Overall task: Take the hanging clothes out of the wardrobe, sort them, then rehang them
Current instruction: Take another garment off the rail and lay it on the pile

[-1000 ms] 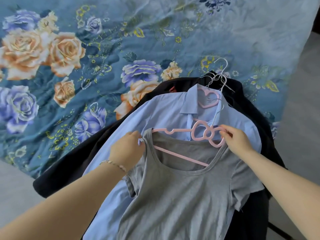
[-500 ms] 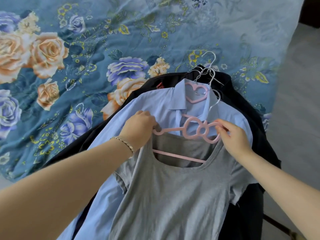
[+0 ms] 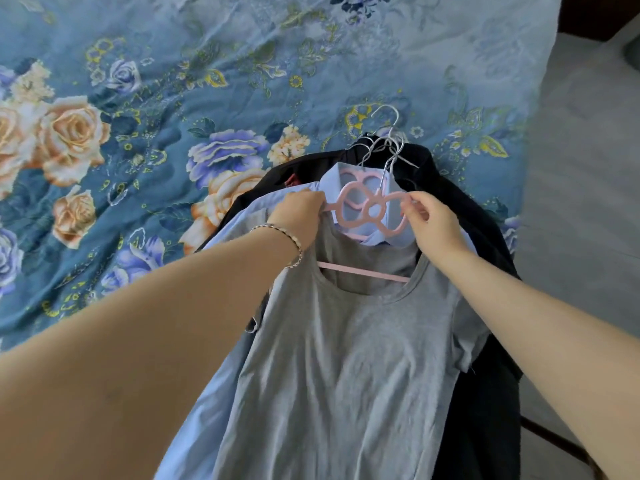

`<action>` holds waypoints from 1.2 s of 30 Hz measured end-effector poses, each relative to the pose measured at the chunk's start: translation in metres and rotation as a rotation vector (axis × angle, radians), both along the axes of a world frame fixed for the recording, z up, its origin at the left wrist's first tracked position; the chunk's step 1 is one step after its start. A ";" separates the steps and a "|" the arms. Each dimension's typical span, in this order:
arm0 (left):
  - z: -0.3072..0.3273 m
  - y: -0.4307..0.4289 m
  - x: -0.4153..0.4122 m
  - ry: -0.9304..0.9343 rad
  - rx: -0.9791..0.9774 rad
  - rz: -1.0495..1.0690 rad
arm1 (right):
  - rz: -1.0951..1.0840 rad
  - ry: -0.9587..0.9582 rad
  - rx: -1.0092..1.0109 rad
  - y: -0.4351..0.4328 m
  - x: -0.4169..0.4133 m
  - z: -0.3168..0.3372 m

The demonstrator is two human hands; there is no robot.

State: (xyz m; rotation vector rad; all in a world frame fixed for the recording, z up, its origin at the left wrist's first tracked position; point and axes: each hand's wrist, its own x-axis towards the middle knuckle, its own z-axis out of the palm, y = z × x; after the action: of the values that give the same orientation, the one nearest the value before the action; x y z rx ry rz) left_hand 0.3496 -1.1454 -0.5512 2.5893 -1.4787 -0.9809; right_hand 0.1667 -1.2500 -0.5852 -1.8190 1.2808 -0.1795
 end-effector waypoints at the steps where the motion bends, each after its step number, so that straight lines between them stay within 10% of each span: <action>1: -0.001 -0.004 0.001 0.025 -0.078 0.066 | -0.001 0.027 0.030 -0.003 -0.003 -0.003; 9: 0.014 0.040 0.002 -0.130 -0.054 0.075 | 0.232 0.403 -0.170 0.027 -0.016 0.013; 18: 0.103 0.170 0.037 -0.094 0.357 0.140 | 0.774 0.528 0.091 0.124 0.082 0.109; 36: 0.385 0.730 -0.038 -0.341 -0.020 1.279 | 1.672 0.031 -0.367 0.671 0.191 0.417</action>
State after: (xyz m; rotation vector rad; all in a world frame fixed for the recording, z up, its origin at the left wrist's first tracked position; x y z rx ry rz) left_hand 0.3115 -0.4159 -0.1663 2.8637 0.3360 -0.3242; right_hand 0.3576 -0.5787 -0.1685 -2.5839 -0.5760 0.5640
